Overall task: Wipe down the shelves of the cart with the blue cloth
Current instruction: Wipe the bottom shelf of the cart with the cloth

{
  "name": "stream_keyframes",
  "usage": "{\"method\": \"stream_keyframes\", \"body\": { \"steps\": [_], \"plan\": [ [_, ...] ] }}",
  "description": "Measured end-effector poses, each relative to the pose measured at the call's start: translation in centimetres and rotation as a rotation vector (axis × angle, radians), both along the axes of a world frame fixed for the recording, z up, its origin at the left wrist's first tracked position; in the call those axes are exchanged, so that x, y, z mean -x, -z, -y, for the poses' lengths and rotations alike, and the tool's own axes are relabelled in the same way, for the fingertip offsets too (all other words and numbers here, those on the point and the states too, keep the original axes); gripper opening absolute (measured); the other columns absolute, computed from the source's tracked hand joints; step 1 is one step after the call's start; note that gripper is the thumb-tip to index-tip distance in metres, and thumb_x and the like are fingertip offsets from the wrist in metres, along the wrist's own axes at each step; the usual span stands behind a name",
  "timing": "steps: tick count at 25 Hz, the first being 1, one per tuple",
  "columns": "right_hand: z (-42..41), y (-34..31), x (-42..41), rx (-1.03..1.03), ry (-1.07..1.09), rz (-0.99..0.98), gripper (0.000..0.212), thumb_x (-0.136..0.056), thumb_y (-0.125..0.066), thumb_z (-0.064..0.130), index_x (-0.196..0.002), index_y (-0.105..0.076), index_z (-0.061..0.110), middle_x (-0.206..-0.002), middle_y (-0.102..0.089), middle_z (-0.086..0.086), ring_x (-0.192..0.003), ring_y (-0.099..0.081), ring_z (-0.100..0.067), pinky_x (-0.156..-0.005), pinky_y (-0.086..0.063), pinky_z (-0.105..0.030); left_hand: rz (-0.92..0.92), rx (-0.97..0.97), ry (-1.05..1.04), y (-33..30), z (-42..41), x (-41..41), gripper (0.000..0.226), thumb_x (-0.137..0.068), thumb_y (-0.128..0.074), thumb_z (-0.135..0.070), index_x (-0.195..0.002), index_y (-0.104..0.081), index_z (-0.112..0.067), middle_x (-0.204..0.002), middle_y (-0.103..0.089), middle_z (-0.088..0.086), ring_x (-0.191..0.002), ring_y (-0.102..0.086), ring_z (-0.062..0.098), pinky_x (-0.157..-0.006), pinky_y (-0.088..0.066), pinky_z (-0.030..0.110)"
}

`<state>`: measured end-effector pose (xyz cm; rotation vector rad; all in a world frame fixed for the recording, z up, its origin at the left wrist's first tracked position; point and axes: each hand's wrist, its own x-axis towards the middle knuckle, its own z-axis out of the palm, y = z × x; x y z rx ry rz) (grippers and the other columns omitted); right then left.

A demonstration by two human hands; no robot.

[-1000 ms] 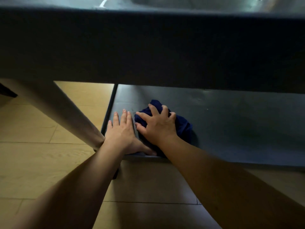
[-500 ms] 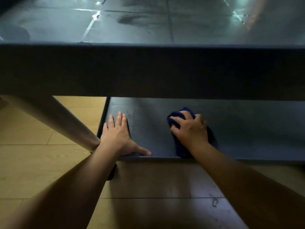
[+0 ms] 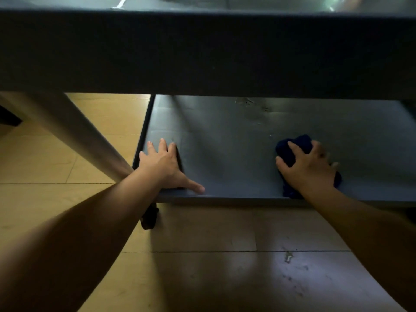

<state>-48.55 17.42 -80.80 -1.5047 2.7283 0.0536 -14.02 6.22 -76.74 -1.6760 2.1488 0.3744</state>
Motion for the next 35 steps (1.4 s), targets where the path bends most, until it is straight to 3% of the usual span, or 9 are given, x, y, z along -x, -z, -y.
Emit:
{"method": "stream_keyframes", "body": {
  "steps": [2, 5, 9, 11, 14, 18, 24, 30, 35],
  "plan": [
    [0.5, -0.8, -0.3, 0.019, -0.021, 0.055, 0.051, -0.092, -0.041, 0.059, -0.135, -0.046, 0.032, -0.146, -0.031, -0.016, -0.124, -0.04, -0.048, -0.1, -0.037, -0.062, 0.063, 0.001, 0.045, -0.4, 0.0, 0.3, 0.177, -0.028, -0.066, -0.105, -0.164, 0.013, -0.024, -0.175, 0.006, 0.015, -0.158, 0.006, 0.049, -0.126, -0.016, 0.066],
    [2.0, -1.8, -2.8, 0.234, -0.136, 0.217, 0.037, -0.095, -0.05, 0.042, -0.126, -0.056, 0.022, -0.142, -0.041, -0.018, -0.119, -0.045, -0.047, -0.093, -0.044, -0.053, 0.059, -0.04, 0.006, -1.0, 0.2, 0.6, 0.178, -0.03, -0.077, -0.097, -0.162, 0.02, -0.026, -0.176, 0.011, 0.009, -0.157, 0.007, 0.049, -0.121, -0.024, 0.068],
    [7.0, -3.6, -11.1, 0.388, -0.373, 0.374, 0.035, -0.093, -0.055, 0.042, -0.124, -0.059, 0.027, -0.142, -0.045, -0.014, -0.118, -0.048, -0.042, -0.093, -0.046, -0.054, -0.015, -0.074, -0.023, -1.7, 0.9, -0.5, 0.183, -0.029, -0.088, -0.086, -0.162, 0.021, -0.022, -0.176, 0.009, 0.004, -0.16, 0.004, 0.041, -0.125, -0.022, 0.065],
    [10.0, -4.3, -16.3, 0.357, -0.492, 0.402, 0.042, -0.091, -0.05, 0.051, -0.129, -0.058, 0.033, -0.146, -0.044, -0.009, -0.119, -0.047, -0.041, -0.096, -0.044, -0.057, 0.011, -0.064, -0.043, -1.5, 0.9, -1.1, 0.184, -0.031, -0.089, -0.085, -0.161, 0.021, -0.015, -0.175, 0.014, 0.009, -0.16, 0.006, 0.038, -0.128, -0.018, 0.06],
    [12.2, -2.8, -22.1, 0.111, -0.664, 0.411, 0.051, -0.094, -0.033, 0.061, -0.14, -0.047, 0.044, -0.157, -0.033, -0.004, -0.131, -0.037, -0.037, -0.103, -0.03, -0.059, 0.096, -0.073, -0.097, -1.2, 0.9, -1.1, 0.179, -0.033, -0.086, -0.088, -0.163, 0.008, -0.008, -0.173, 0.015, 0.02, -0.159, 0.011, 0.039, -0.129, -0.015, 0.056],
    [12.1, 0.0, -23.1, 0.068, -0.619, 0.256, 0.054, -0.089, -0.034, 0.067, -0.138, -0.047, 0.047, -0.154, -0.038, -0.002, -0.124, -0.039, -0.036, -0.095, -0.031, -0.052, 0.092, -0.069, -0.088, -1.3, 0.8, -1.2, 0.17, -0.038, -0.083, -0.09, -0.164, -0.006, -0.007, -0.173, 0.013, 0.023, -0.16, 0.009, 0.037, -0.128, -0.017, 0.052],
    [11.9, -0.5, -20.7, 0.15, -0.652, 0.188, 0.037, -0.089, -0.047, 0.054, -0.117, -0.06, 0.034, -0.125, -0.054, -0.01, -0.103, -0.05, -0.036, -0.072, -0.035, -0.042, 0.084, -0.079, -0.055, -1.6, 0.1, -1.0, 0.172, -0.038, -0.082, -0.091, -0.162, 0.019, -0.03, -0.172, 0.018, 0.022, -0.159, 0.01, 0.044, -0.126, -0.019, 0.059],
    [9.8, -1.3, -11.8, 0.099, -0.368, 0.167, 0.035, -0.088, -0.054, 0.049, -0.116, -0.061, 0.028, -0.126, -0.052, -0.012, -0.111, -0.048, -0.04, -0.084, -0.048, -0.048, 0.071, -0.097, -0.064, -1.8, -0.1, -0.9, 0.174, -0.033, -0.082, -0.091, -0.16, 0.023, -0.036, -0.171, 0.022, 0.021, -0.158, 0.014, 0.043, -0.125, -0.02, 0.061],
    [5.0, -1.5, 1.0, 0.035, -0.045, 0.06, 0.036, -0.092, -0.05, 0.048, -0.121, -0.055, 0.027, -0.129, -0.047, -0.016, -0.113, -0.045, -0.043, -0.083, -0.047, -0.048, 0.057, -0.087, -0.064, -1.9, -0.3, -0.9, 0.174, -0.032, -0.083, -0.091, -0.162, 0.019, -0.035, -0.172, 0.018, 0.022, -0.158, 0.013, 0.043, -0.125, -0.02, 0.061]
  ]
}}
